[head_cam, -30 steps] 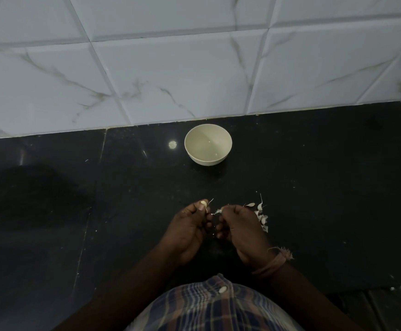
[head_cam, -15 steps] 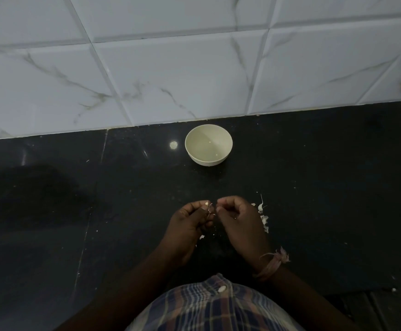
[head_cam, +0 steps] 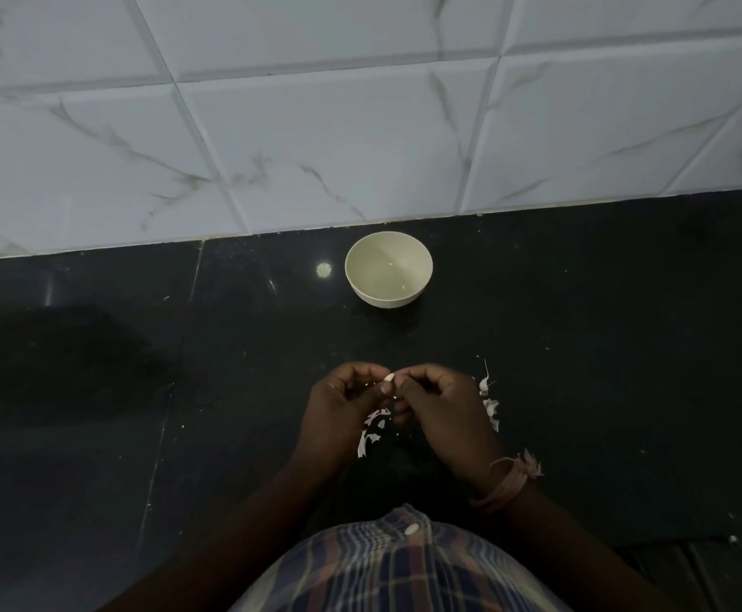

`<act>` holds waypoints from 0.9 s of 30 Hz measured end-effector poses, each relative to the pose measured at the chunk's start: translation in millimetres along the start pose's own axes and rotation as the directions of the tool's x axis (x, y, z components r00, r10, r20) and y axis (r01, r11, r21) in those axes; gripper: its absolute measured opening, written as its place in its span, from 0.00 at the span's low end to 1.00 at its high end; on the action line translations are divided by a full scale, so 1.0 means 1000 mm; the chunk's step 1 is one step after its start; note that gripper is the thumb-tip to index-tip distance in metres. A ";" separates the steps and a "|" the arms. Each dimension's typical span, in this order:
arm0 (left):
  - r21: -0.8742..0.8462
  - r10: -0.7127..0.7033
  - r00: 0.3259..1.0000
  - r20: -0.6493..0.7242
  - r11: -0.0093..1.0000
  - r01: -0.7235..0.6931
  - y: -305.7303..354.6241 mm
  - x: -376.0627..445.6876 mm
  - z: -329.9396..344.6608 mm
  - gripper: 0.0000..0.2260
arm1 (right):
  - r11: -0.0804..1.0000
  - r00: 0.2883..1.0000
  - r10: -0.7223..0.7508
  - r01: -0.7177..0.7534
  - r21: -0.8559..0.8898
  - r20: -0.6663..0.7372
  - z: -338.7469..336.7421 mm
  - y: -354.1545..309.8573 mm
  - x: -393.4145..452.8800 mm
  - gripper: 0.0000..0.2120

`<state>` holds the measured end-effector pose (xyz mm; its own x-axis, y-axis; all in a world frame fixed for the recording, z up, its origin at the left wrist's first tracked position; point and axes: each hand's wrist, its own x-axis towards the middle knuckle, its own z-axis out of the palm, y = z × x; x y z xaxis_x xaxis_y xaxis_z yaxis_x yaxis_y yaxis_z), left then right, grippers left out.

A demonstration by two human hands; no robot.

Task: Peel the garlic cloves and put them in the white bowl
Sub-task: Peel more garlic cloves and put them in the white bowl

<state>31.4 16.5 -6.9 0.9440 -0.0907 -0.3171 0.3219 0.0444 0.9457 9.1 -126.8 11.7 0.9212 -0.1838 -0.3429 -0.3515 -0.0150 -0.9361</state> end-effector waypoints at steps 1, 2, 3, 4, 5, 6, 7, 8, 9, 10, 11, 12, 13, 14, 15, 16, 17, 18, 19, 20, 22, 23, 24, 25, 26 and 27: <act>0.035 0.019 1.000 0.004 0.999 -0.020 0.001 0.000 0.000 0.07 | 0.999 1.000 0.020 -0.020 0.035 0.009 0.000 0.000 0.000 0.05; 0.061 0.032 0.999 0.011 0.998 -0.032 0.001 -0.001 0.000 0.08 | 0.997 0.999 0.036 -0.037 0.065 0.014 0.000 0.000 0.001 0.05; 0.081 0.040 0.999 0.019 0.996 -0.041 0.001 -0.001 -0.001 0.09 | 0.995 0.999 0.050 -0.051 0.082 0.017 -0.001 -0.001 0.001 0.05; 0.101 0.047 0.999 0.026 0.994 -0.050 0.002 -0.001 0.000 0.09 | 0.994 0.998 0.058 -0.059 0.089 0.018 -0.001 -0.001 0.001 0.05; 0.122 0.055 0.998 0.032 0.991 -0.058 0.002 -0.001 0.000 0.09 | 0.994 0.998 0.062 -0.063 0.090 0.018 -0.002 -0.002 0.001 0.05; 0.149 0.062 0.997 0.037 0.987 -0.067 0.002 -0.002 0.000 0.09 | 0.994 0.998 0.065 -0.066 0.088 0.018 -0.003 -0.002 0.001 0.05; 0.185 0.075 0.996 0.040 0.979 -0.081 0.003 -0.002 0.000 0.08 | 0.994 0.998 0.068 -0.069 0.083 0.020 -0.004 -0.003 0.001 0.05; 0.231 0.097 0.995 0.038 0.967 -0.103 0.003 -0.002 0.000 0.08 | 0.995 0.997 0.072 -0.074 0.074 0.025 -0.006 -0.003 0.002 0.05; 0.280 0.132 0.990 0.037 0.950 -0.138 0.004 -0.002 -0.001 0.09 | 0.995 0.996 0.078 -0.080 0.064 0.037 -0.007 -0.004 0.002 0.05; 0.327 0.178 0.983 0.045 0.927 -0.183 0.004 -0.001 -0.002 0.09 | 0.995 0.995 0.085 -0.088 0.054 0.052 -0.008 -0.005 0.002 0.05; 0.375 0.230 0.971 0.062 0.896 -0.236 0.003 0.000 -0.004 0.11 | 0.995 0.994 0.089 -0.092 0.044 0.066 -0.009 -0.006 0.002 0.05; 0.422 0.285 0.955 0.084 0.858 -0.293 0.003 0.000 -0.005 0.12 | 0.995 0.993 0.090 -0.093 0.035 0.074 -0.011 -0.006 0.002 0.05; 0.467 0.333 0.937 0.107 0.815 -0.343 0.003 0.001 -0.006 0.13 | 0.995 0.993 0.090 -0.092 0.028 0.079 -0.011 -0.007 0.002 0.05; 0.503 0.369 0.921 0.128 0.776 -0.381 0.004 0.001 -0.007 0.14 | 0.996 0.993 0.087 -0.088 0.020 0.081 -0.012 -0.007 0.002 0.05; 0.525 0.394 0.908 0.144 0.747 -0.408 0.005 0.001 -0.008 0.15 | 0.997 0.993 0.080 -0.080 0.004 0.084 -0.013 -0.007 0.002 0.05; 0.537 0.412 0.898 0.156 0.727 -0.427 0.005 0.001 -0.008 0.15 | 0.997 0.994 0.070 -0.069 -0.019 0.087 -0.013 -0.007 0.002 0.04; 0.543 0.421 0.893 0.162 0.717 -0.437 0.006 0.001 -0.009 0.15 | 0.997 0.994 0.062 -0.058 -0.044 0.087 -0.013 -0.007 0.002 0.04; 0.543 0.422 0.892 0.160 0.717 -0.436 0.005 0.001 -0.009 0.16 | 0.997 0.995 0.057 -0.051 -0.065 0.086 -0.013 -0.007 0.003 0.04; 0.536 0.415 0.897 0.152 0.728 -0.428 0.005 0.000 -0.009 0.16 | 0.996 0.995 0.055 -0.048 -0.073 0.085 -0.013 -0.007 0.003 0.04; 0.524 0.403 0.904 0.141 0.744 -0.414 0.004 0.000 -0.008 0.16 | 0.996 0.995 0.055 -0.049 -0.069 0.085 -0.013 -0.006 0.004 0.04; 0.496 0.383 0.915 0.128 0.774 -0.394 0.005 0.000 -0.008 0.14 | 0.998 0.994 0.058 -0.054 -0.044 0.091 -0.013 -0.008 0.005 0.05; 0.484 0.381 0.915 0.131 0.781 -0.394 0.006 0.000 -0.008 0.13 | 0.998 0.993 0.063 -0.061 -0.024 0.099 -0.014 -0.008 0.005 0.05; 0.475 0.383 0.913 0.142 0.782 -0.403 0.008 0.000 -0.008 0.12 | 0.997 0.991 0.070 -0.071 0.000 0.111 -0.015 -0.009 0.005 0.05; 0.469 0.391 0.907 0.160 0.778 -0.418 0.010 0.000 -0.009 0.11 | 0.996 0.988 0.081 -0.085 0.026 0.129 -0.016 -0.010 0.004 0.05; 0.464 0.400 0.899 0.180 0.771 -0.436 0.012 0.000 -0.010 0.10 | 0.994 0.984 0.092 -0.100 0.047 0.150 -0.017 -0.010 0.004 0.05; 0.459 0.407 0.891 0.200 0.764 -0.452 0.013 0.000 -0.011 0.10 | 0.991 0.980 0.105 -0.117 0.060 0.171 -0.018 -0.010 0.004 0.05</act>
<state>36.3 28.1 4.4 0.9580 -0.2620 0.1166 -0.2139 -0.3821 0.8990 13.5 -145.2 20.9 0.8941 -0.0133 -0.4477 -0.4460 0.0654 -0.8926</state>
